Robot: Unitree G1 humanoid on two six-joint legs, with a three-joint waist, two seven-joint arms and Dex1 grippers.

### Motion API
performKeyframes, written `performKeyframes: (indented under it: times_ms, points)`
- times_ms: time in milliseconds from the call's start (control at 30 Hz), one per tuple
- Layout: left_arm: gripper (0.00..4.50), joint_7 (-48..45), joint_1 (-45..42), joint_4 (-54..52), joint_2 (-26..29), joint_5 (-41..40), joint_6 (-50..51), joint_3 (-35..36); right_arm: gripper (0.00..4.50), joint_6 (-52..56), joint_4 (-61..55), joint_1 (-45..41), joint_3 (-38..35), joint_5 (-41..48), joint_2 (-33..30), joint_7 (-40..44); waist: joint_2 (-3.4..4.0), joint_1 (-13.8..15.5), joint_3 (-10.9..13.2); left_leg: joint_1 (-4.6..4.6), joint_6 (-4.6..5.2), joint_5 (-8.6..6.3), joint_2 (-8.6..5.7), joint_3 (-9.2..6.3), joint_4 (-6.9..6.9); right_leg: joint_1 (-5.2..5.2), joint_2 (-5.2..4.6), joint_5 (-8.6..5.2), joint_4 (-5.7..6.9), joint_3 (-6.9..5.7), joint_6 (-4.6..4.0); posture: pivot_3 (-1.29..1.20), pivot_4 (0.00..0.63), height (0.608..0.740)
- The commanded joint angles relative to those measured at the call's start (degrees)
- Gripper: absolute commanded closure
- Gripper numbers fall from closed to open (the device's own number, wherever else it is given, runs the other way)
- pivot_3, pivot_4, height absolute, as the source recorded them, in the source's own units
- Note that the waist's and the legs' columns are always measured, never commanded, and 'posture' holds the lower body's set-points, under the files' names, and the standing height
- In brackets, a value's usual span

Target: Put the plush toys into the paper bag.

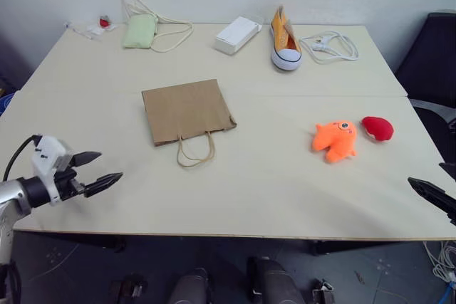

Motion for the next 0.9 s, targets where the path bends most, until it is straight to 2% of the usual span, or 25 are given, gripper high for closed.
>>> performKeyframes:
  times_ms: [33, 133, 267, 433, 533, 667, 767, 900]
  points:
    - [0.01, -4.5, -5.7, -2.8, 2.3, 1.3, -3.3, -5.5, 0.07, 3.6, -8.7, -2.1, 2.2, 5.6, -1.7, -0.8, -0.01, 0.0, 0.0, 0.01, -0.01, 0.0, 0.0, -0.01, 0.0, 0.0, 0.0, 0.0, 0.06, 0.0, 0.0, 0.0, 0.15, 0.74]
    - [0.01, -9.3, -12.7, 0.0, 2.7, 5.7, -9.3, -13.0, 0.07, 6.3, -14.8, -5.0, 6.2, 10.1, -2.5, -1.8, -0.01, 0.0, 0.0, 0.0, -0.03, 0.02, 0.0, -0.01, 0.05, -0.01, 0.03, 0.01, 0.13, -0.02, 0.01, 0.0, 0.15, 0.74]
    - [0.01, -13.4, -23.7, 8.5, -1.6, 13.4, -19.6, -24.0, 0.07, 5.7, -22.1, -9.9, 17.0, 10.0, -2.4, -4.0, -0.01, 0.1, 0.0, -0.04, -0.05, 0.03, 0.0, -0.01, 0.29, 0.0, 0.09, 0.01, 0.18, -0.06, 0.01, 0.0, 0.15, 0.74]
    - [0.01, -12.4, -33.5, 22.1, -8.6, 19.9, -32.1, -29.8, 0.07, 4.4, -25.3, -15.8, 28.1, 8.3, -1.1, -5.8, -0.1, 0.2, 0.0, -0.27, 0.05, -0.02, 0.01, -0.03, 0.84, -0.05, 0.15, 0.06, 0.28, -0.08, 0.1, 0.0, 0.15, 0.74]
    - [0.01, -12.0, -36.5, 28.6, -11.6, 22.0, -39.0, -31.3, 0.07, 3.4, -25.0, -19.2, 34.0, 5.8, 0.6, -7.5, -0.19, 0.2, 0.0, -0.3, 0.09, -0.03, 0.01, -0.04, 0.91, -0.05, 0.15, 0.08, 0.27, -0.08, 0.14, 0.0, 0.15, 0.74]
    - [0.89, -11.7, -38.5, 34.1, -14.4, 22.4, -42.8, -31.5, 0.0, 1.5, -22.4, -22.6, 40.2, 1.1, 3.0, -9.1, -0.19, 0.1, 0.0, -0.31, 0.09, -0.03, 0.01, -0.03, 0.91, -0.09, 0.15, 0.08, 0.28, -0.09, 0.15, 0.0, 0.15, 0.74]
    - [1.87, -12.1, -38.5, 36.2, -16.1, 22.3, -44.8, -31.8, 0.0, 0.5, -20.0, -25.1, 44.2, -2.0, 5.7, -10.7, -0.22, 0.1, 0.0, -0.31, 0.09, -0.03, 0.02, -0.03, 0.94, -0.08, 0.15, 0.08, 0.29, -0.09, 0.15, 0.0, 0.15, 0.74]
    - [3.24, -11.2, -38.0, 36.8, -17.9, 21.3, -44.3, -31.0, 0.0, 0.2, -18.7, -26.4, 45.8, -3.3, 8.2, -11.9, -0.23, 0.3, 0.0, -0.36, 0.1, -0.03, 0.02, -0.06, 0.95, -0.1, 0.15, 0.08, 0.29, -0.11, 0.15, 0.0, 0.15, 0.74]
